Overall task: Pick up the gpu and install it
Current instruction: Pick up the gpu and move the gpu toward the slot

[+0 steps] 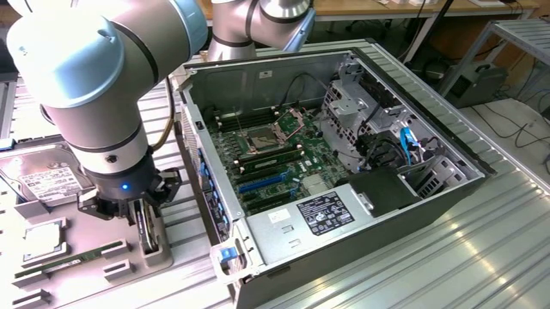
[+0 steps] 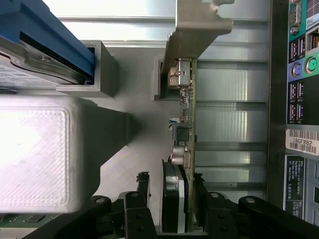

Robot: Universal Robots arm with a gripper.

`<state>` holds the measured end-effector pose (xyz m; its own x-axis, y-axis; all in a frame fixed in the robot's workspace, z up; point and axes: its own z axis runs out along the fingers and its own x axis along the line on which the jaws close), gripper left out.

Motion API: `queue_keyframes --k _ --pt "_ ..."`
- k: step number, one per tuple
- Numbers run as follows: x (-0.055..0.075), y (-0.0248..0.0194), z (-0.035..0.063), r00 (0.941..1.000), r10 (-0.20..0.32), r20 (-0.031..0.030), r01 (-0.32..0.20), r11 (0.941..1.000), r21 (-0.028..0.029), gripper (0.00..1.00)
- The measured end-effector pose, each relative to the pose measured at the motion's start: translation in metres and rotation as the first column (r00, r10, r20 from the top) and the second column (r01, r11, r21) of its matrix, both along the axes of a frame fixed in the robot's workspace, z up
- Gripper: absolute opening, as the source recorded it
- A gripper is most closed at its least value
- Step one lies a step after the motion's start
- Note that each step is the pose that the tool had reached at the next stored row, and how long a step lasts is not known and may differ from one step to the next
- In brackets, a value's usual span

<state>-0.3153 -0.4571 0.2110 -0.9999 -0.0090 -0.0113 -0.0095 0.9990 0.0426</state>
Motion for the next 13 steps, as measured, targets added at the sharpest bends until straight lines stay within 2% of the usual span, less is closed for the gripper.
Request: queue_keyframes --k 2,3,13 --pt "0.0 0.0 -0.0003 1.0 0.0 0.0 0.0 1.0 0.0001 0.44" --pt "0.0 0.0 -0.0013 1.0 0.0 0.0001 0.0 1.0 0.0001 0.3" --pt "0.0014 0.0 -0.0024 1.0 0.0 0.0002 0.0 1.0 0.0001 0.3"
